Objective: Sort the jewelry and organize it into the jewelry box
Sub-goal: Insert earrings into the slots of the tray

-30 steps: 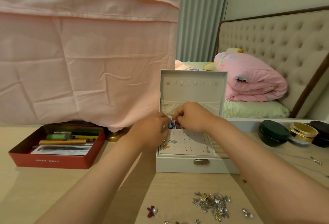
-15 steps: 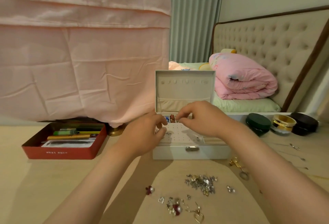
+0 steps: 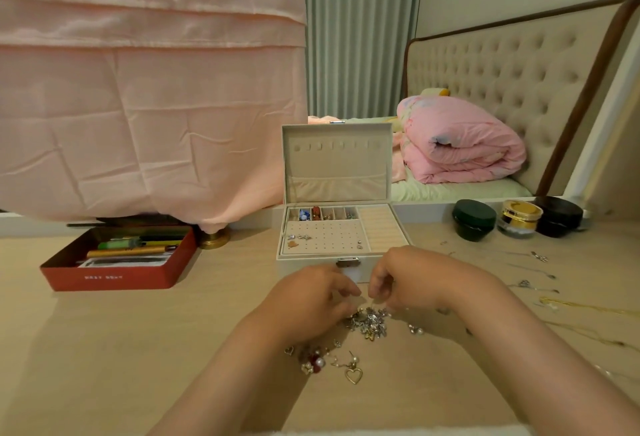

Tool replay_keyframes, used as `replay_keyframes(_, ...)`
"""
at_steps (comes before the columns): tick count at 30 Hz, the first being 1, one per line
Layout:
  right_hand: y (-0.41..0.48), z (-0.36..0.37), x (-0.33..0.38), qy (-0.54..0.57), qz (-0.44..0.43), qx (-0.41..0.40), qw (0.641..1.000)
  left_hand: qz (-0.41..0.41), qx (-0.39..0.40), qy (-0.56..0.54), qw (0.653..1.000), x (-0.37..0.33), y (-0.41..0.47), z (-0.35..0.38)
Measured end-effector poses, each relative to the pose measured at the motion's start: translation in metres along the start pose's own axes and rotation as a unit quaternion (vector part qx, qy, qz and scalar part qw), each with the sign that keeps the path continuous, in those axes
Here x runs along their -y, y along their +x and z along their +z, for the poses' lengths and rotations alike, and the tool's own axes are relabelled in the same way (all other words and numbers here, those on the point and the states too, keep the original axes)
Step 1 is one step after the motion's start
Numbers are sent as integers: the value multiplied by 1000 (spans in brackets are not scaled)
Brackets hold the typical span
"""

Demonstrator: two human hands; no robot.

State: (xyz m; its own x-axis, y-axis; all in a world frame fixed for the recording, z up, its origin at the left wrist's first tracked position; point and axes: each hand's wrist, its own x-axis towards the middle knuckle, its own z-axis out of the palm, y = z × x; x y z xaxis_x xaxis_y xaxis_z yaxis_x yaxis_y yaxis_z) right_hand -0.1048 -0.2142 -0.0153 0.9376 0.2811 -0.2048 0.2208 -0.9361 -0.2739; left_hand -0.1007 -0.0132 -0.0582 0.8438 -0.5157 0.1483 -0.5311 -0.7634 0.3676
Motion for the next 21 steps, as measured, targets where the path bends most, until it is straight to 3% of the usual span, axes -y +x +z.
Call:
replay_keyframes(5, 1, 7, -2, 29, -6, 34, 999, -11, 28, 5, 1000, 4, 4, 6)
replay_keyframes(10, 5, 9, 3, 27, -23, 19, 999, -56, 45, -72, 995, 14, -2, -16)
replay_keyframes(16, 5, 12, 17, 16, -59, -50, 997, -134, 76, -4, 988, 44, -29, -54)
replay_keyframes(21, 2, 24, 52, 60, -133, -47, 988, -197, 141, -22, 970, 59, -59, -64)
